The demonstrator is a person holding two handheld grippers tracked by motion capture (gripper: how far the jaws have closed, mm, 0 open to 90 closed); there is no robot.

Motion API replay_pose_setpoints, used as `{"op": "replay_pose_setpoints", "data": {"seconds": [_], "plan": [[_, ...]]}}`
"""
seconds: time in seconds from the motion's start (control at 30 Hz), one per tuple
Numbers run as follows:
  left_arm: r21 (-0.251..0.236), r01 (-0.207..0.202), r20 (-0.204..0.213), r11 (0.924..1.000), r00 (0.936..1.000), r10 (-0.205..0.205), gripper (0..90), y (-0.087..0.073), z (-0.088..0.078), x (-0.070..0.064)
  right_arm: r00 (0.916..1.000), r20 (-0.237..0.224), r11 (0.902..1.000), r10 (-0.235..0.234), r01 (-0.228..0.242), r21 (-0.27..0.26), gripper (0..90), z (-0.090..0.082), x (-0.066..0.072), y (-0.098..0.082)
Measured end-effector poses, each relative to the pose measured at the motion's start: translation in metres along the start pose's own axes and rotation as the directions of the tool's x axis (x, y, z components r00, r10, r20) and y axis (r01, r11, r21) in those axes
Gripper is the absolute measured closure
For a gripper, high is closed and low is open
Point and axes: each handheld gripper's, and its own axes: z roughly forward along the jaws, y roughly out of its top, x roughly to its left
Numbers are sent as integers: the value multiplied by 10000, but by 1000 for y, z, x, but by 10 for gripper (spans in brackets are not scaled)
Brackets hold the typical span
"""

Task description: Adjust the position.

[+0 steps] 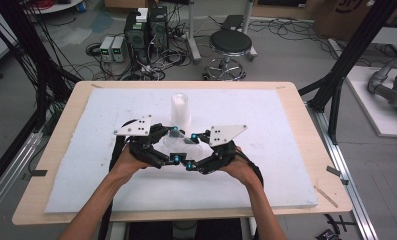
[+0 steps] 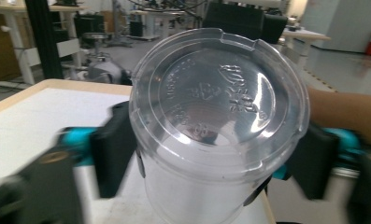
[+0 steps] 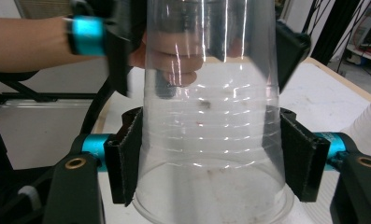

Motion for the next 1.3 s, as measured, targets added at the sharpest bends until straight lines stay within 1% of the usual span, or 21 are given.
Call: {"op": "replay_pose_setpoints", "data": {"seconds": [0.03,0.1,0.27,0.33,0.4,0.47,0.53,0.57,0.63,0.67,0.7,0.73,0.83,0.93,0.97,1.0,1.03,1.1,1.23,1.27,1.3], "plan": [[47,-7,-57,10000,10000,7,127,0,0,0,10000,33,10000,-71,72,-29,328,0,-1,0],[108,-14,-104,9999,9999,16,106,0,-1,0,10000,33,10000,43,-43,-4,329,-1,-1,0],[126,-31,-159,9999,9999,33,103,0,-5,0,10000,30,9999,74,-75,82,328,-2,-1,-1],[290,-22,-170,9996,9999,27,103,0,-7,0,9999,107,9999,41,-42,124,327,-2,-2,-1],[703,-105,-78,9975,9999,111,104,0,-12,-1,9999,134,9993,94,-98,350,326,-3,-2,-1],[1235,-175,-213,9922,9996,202,103,-1,-16,-1,9998,179,9946,-116,97,1029,327,-6,-1,-1],[1744,-145,-333,9846,9992,206,103,-1,-19,0,10000,91,9901,-4,-9,1403,327,-9,-1,1],[2098,-139,-413,9776,9989,231,103,-1,-20,0,10000,67,9864,4,-15,1645,326,-10,-2,3],[2849,-105,-530,9585,9982,267,103,2,-21,0,10000,16,9745,48,-51,2241,327,-11,-2,7],[3276,-153,-542,9447,9979,349,104,5,-21,0,10000,-30,9662,68,-58,2576,327,-12,-2,9],[3738,-243,-517,9272,9976,470,105,7,-22,0,10000,-61,9559,57,-37,2937,327,-12,-2,11],[4067,-208,-463,9133,9980,434,105,9,-21,0,9999,-76,9432,84,-54,3323,327,-12,-2,13],[5126,-85,-308,8586,9991,283,107,16,-20,1,9992,-213,8974,336,-208,4408,326,-10,-4,20],[6132,-72,-396,7899,9984,399,106,21,-16,2,9976,-357,8408,598,-310,5405,326,-6,-6,26],[6463,-117,-364,7630,9983,461,107,23,-16,3,9971,-387,8236,649,-316,5663,327,-5,-6,28],[6683,-105,-426,7439,9977,524,107,23,-15,4,9969,-437,8092,658,-276,5869,327,-4,-7,30],[6796,-45,-539,7336,9970,561,107,23,-15,4,9968,-443,7963,666,-263,6043,327,-2,-7,32],[6883,69,-600,7254,9971,474,107,24,-15,6,9966,-525,7822,635,-170,6228,328,-1,-8,36],[6951,61,-568,7188,9973,465,108,23,-15,7,9960,-581,7683,681,-152,6399,328,1,-9,41],[6905,94,-575,7233,9975,420,108,23,-14,7,9962,-549,7658,676,-165,6429,328,1,-9,41],[6981,34,-483,7160,9979,424,108,24,-14,7,9958,-600,7631,692,-141,6461,328,2,-9,41]]}}
